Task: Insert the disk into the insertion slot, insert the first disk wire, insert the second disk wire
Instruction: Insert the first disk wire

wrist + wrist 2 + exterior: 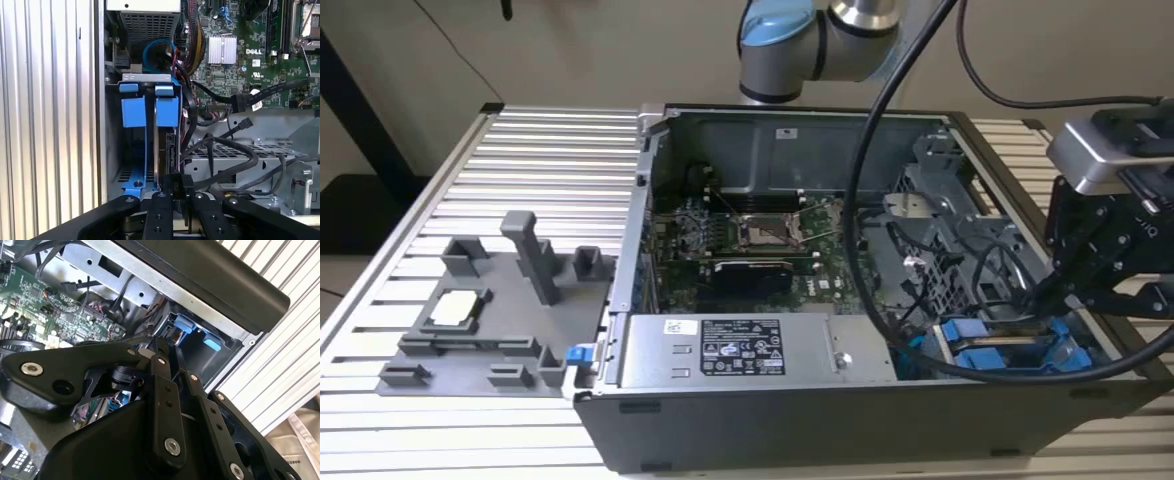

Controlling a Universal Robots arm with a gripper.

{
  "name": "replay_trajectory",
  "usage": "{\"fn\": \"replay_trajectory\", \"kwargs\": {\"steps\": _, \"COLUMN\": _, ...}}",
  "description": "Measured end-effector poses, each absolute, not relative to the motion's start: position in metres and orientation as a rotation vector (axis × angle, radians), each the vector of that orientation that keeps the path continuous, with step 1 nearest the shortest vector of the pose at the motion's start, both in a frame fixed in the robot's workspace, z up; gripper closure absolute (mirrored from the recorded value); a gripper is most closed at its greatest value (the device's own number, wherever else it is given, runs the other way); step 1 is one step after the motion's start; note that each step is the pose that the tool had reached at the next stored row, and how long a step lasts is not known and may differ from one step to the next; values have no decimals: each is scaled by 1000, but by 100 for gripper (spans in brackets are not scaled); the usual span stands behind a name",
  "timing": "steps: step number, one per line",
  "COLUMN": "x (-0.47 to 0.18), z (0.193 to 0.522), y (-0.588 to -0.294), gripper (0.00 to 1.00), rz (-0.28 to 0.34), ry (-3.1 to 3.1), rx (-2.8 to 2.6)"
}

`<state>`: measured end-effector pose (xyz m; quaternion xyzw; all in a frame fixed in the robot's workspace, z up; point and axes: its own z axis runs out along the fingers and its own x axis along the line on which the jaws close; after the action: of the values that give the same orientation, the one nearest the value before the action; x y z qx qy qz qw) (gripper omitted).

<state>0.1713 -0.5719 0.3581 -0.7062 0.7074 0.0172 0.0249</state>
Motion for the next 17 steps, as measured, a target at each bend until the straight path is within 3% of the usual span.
{"fn": "replay_trajectory", "kwargs": {"steps": 17, "x": 171, "z": 346, "y": -572, "gripper": 81, "rz": 57, "ry": 2190, "rx": -2186}}
